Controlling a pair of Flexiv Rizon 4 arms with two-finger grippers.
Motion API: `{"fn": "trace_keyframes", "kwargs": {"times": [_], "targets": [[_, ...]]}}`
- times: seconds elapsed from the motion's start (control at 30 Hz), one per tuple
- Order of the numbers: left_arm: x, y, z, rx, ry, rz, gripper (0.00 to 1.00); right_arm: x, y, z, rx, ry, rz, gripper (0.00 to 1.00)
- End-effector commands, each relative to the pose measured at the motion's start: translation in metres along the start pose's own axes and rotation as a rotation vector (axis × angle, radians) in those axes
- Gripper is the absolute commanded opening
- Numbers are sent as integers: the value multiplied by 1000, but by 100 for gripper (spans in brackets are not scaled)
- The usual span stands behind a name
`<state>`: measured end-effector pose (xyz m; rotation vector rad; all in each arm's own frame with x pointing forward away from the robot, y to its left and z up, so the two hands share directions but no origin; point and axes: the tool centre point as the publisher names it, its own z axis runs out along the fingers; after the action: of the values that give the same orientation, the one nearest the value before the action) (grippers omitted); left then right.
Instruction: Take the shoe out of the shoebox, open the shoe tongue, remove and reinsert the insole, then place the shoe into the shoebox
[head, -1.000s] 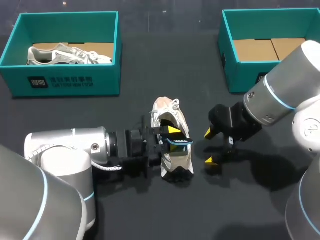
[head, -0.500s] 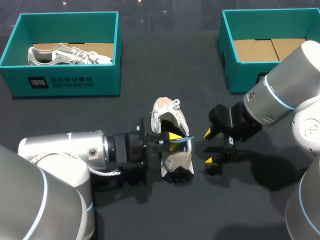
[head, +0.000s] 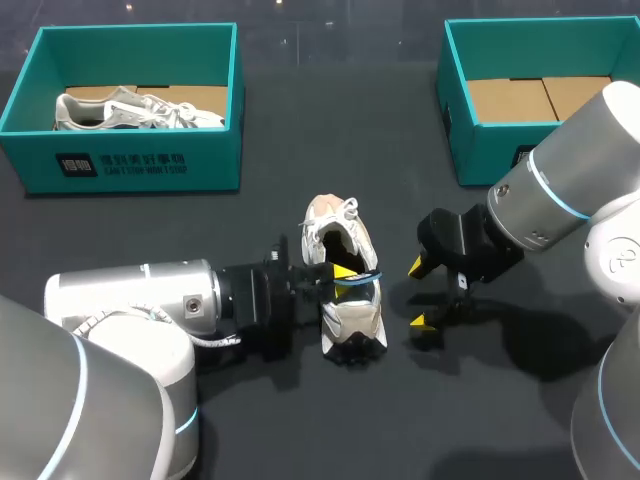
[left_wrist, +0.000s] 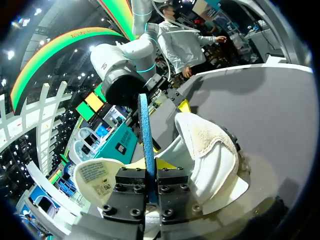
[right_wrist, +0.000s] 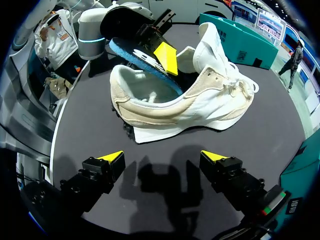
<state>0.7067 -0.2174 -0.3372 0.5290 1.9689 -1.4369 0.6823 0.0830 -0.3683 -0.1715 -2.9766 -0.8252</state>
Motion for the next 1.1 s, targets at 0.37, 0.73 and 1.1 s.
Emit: {"fn": "trace_keyframes", "kwargs": {"times": [0.37,0.73,1.1], "targets": [[-6,-20,-3,36,9,-44,38,1,-1,0,-1,-2,-1,100],[0,-47,-15,71,47,-29,14,1,-1,0,-1,-2,-1,100],[5,-6,10,51,60,63,0,1,-1,0,-1,-2,-1,100]]}}
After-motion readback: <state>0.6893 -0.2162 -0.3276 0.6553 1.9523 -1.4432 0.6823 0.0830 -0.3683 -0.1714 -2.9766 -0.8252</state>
